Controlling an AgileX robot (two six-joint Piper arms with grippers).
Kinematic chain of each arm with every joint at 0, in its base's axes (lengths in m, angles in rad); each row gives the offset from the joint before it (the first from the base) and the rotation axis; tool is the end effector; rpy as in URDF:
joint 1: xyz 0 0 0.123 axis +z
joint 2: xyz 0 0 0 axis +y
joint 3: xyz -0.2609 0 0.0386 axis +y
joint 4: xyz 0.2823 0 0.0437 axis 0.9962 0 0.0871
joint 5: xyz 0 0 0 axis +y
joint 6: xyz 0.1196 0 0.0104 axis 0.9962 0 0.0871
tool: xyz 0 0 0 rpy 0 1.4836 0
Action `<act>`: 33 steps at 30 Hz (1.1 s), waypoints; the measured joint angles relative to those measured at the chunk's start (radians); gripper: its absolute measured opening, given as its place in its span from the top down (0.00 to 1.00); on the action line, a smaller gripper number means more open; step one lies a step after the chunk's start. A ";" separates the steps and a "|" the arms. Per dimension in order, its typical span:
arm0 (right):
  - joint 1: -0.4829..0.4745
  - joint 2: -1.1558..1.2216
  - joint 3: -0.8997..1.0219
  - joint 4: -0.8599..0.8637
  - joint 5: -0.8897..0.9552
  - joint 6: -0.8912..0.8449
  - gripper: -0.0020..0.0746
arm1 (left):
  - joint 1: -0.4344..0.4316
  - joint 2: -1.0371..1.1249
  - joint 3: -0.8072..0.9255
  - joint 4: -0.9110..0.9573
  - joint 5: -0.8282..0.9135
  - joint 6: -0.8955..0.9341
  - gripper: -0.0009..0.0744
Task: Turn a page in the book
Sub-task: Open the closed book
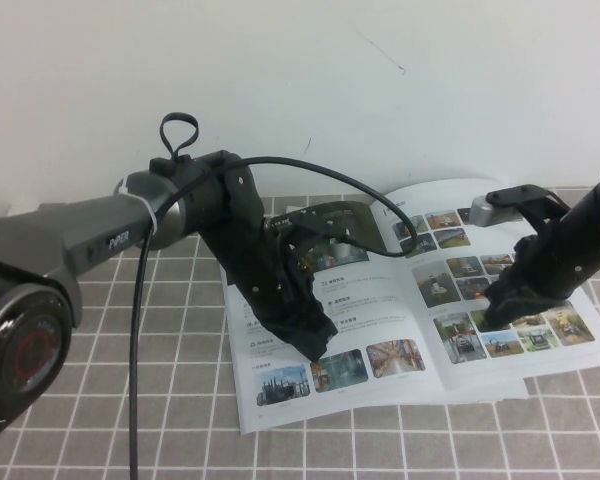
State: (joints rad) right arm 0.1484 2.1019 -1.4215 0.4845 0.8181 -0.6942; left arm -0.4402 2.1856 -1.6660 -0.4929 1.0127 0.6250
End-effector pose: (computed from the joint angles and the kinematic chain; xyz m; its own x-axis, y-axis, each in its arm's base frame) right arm 0.4262 0.1050 0.0746 -0.8343 -0.4497 -0.3190 -0.5296 0.8145 0.2369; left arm 0.4036 -0.2434 0.1035 -0.6804 0.6656 -0.3066 0.7326 0.6067 -0.3085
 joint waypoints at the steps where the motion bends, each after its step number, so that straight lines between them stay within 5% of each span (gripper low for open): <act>1: -0.002 0.000 0.000 -0.018 0.007 0.014 0.98 | 0.005 0.002 -0.001 0.000 0.000 -0.012 0.99; 9: -0.002 -0.008 0.029 -0.148 0.032 0.092 0.98 | 0.062 0.038 -0.016 -0.058 0.024 -0.037 0.99; 33: 0.019 -0.265 0.149 -0.085 -0.072 0.082 0.98 | 0.172 -0.014 -0.007 -0.082 -0.123 -0.006 0.99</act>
State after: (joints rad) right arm 0.1671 1.8367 -1.2721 0.3997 0.7463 -0.6122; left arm -0.2680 2.1713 -1.6725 -0.5746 0.8901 0.6193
